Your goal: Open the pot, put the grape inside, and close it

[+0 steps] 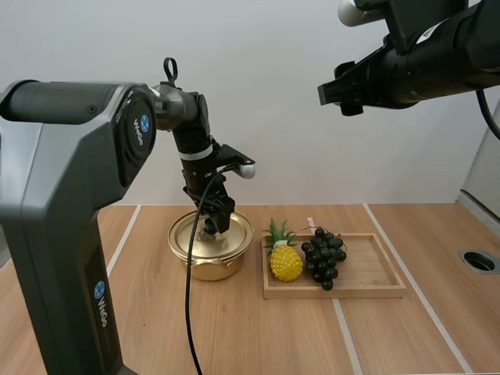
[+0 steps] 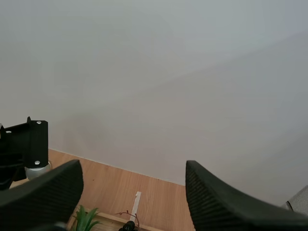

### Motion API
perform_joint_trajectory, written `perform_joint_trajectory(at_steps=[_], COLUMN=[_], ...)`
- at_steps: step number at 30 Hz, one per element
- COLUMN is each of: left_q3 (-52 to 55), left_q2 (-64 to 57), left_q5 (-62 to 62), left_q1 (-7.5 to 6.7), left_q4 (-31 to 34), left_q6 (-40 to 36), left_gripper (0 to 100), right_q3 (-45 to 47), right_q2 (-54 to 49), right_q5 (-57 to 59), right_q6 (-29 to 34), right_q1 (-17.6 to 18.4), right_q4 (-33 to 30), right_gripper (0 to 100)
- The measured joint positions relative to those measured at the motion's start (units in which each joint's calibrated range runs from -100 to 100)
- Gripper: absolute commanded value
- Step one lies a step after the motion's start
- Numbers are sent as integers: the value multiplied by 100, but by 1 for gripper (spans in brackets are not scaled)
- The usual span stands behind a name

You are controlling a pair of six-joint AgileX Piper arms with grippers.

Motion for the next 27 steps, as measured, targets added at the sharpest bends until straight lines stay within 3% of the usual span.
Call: perform_joint_trajectory(at_steps=[27], left_q3=[-28], left_q2=[199], left_q5=[0], left_q1=[-18], left_q4=[166], left_q6=[-71], left_gripper=[100], right_q3=[0], right_q2=[0], right_q5=[205], right_q6=[-19], right_q1=[0], right_q4=[0], right_gripper=[100])
